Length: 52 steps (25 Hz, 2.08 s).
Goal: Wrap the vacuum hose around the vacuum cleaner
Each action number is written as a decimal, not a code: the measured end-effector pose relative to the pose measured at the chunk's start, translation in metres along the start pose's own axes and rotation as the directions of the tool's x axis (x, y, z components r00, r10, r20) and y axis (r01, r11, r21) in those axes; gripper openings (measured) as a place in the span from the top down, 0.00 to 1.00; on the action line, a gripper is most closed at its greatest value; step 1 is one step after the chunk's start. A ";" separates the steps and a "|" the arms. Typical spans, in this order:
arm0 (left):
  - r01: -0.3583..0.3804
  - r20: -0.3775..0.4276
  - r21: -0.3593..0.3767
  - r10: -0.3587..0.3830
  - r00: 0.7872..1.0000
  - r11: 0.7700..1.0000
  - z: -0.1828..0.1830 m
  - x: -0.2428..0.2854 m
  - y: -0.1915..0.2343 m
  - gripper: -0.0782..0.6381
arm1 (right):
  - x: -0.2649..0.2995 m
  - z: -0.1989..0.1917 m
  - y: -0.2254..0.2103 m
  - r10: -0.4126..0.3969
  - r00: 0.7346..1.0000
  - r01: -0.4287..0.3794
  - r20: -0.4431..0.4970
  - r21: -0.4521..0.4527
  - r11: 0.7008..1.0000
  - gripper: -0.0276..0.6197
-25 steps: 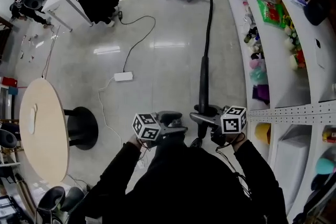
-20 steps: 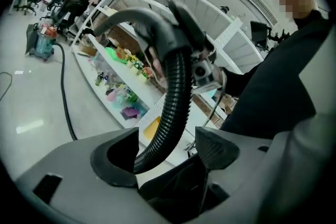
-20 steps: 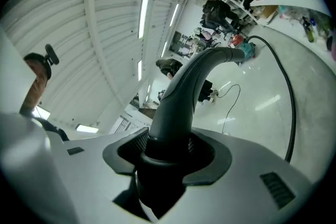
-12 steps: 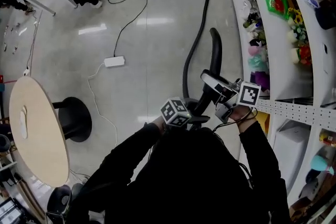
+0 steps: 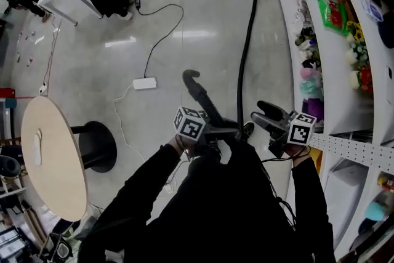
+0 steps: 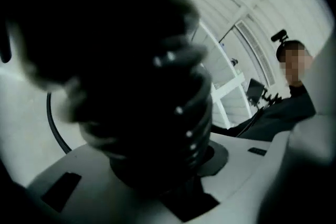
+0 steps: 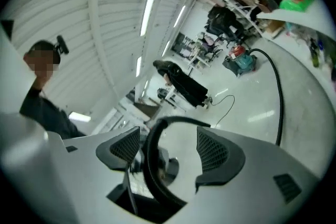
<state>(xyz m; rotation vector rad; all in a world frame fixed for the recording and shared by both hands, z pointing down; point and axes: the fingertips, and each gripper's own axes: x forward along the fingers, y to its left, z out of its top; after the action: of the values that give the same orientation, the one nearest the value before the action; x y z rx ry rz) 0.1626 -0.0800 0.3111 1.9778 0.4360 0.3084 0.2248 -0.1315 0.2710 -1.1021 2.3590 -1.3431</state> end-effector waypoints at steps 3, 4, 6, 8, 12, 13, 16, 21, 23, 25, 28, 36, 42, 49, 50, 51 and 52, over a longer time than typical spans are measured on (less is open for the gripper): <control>0.038 0.023 -0.023 -0.038 0.999 0.999 0.038 -0.009 -0.005 0.66 | -0.019 -0.057 -0.001 -0.008 0.961 -0.057 -0.278 -0.223 0.973 0.45; 0.044 0.001 -0.018 -0.044 0.999 0.999 0.048 -0.008 -0.007 0.66 | -0.020 -0.073 0.000 -0.017 0.933 -0.095 -0.360 -0.291 0.952 0.45; 0.052 -0.046 -0.017 -0.053 0.998 0.998 0.070 0.002 -0.014 0.66 | -0.018 -0.096 0.000 -0.037 0.869 -0.195 -0.494 -0.411 0.890 0.45; 0.066 -0.077 -0.041 -0.069 0.995 0.997 0.094 0.020 -0.027 0.66 | -0.013 -0.108 -0.005 -0.060 0.810 -0.309 -0.583 -0.512 0.802 0.45; 0.090 -0.079 -0.086 -0.097 0.992 0.992 0.140 0.065 -0.038 0.66 | 0.002 -0.092 -0.016 -0.085 0.795 -0.416 -0.600 -0.643 0.643 0.46; 0.074 -0.056 -0.088 -0.079 0.995 0.993 0.151 0.076 -0.034 0.66 | 0.003 -0.083 -0.014 -0.056 0.806 -0.415 -0.589 -0.631 0.656 0.57; -0.038 0.063 -0.111 0.045 0.997 0.993 0.182 0.097 -0.008 0.58 | -0.002 -0.054 -0.017 0.039 0.844 -0.376 -0.535 -0.539 0.754 0.75; -0.070 0.256 -0.288 0.147 0.956 0.955 0.198 0.091 0.028 0.38 | -0.014 -0.016 -0.038 0.137 0.878 -0.333 -0.459 -0.378 0.864 0.75; -0.006 0.378 -0.362 0.153 0.913 0.932 0.199 0.069 0.035 0.39 | -0.015 0.001 -0.050 0.156 0.891 -0.304 -0.426 -0.307 0.902 0.75; -0.106 0.367 -0.306 0.220 0.904 0.946 0.184 0.049 0.047 0.39 | -0.010 0.021 -0.058 0.176 0.903 -0.276 -0.391 -0.217 0.936 0.75; -0.324 0.155 -0.007 0.321 0.934 0.946 0.143 0.044 0.061 0.39 | 0.009 0.061 -0.073 0.188 0.926 -0.221 -0.327 -0.067 0.973 0.75; -0.275 -0.169 0.427 0.375 0.912 0.862 0.138 0.064 0.098 0.39 | 0.093 0.173 -0.121 0.072 0.988 -0.033 -0.135 0.272 0.962 0.75; -0.168 -0.136 0.372 0.233 0.963 0.913 0.222 0.053 0.125 0.64 | 0.152 0.241 -0.134 0.088 0.996 -0.077 -0.011 0.384 0.920 0.73; -0.002 -0.170 0.194 0.036 0.985 0.981 0.279 0.003 0.118 0.66 | 0.168 0.277 -0.132 0.138 0.990 -0.143 0.037 0.232 0.962 0.51; 0.014 -0.162 0.165 0.013 0.987 0.986 0.291 -0.006 0.120 0.66 | 0.158 0.276 -0.138 0.111 0.993 -0.116 0.032 0.200 0.973 0.51; 0.030 -0.159 0.139 -0.008 0.987 0.990 0.302 -0.013 0.121 0.66 | 0.147 0.271 -0.143 0.086 0.996 -0.088 0.019 0.161 0.983 0.51; 0.050 -0.155 0.110 -0.032 0.987 0.993 0.313 -0.020 0.122 0.66 | 0.136 0.262 -0.144 0.068 0.998 -0.067 -0.011 0.112 0.992 0.51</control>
<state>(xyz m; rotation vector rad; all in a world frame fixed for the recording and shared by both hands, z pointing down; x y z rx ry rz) 0.2906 -0.3902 0.2874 2.0604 0.6038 0.4194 0.3355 -0.4406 0.2635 -0.9757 2.2793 -1.4445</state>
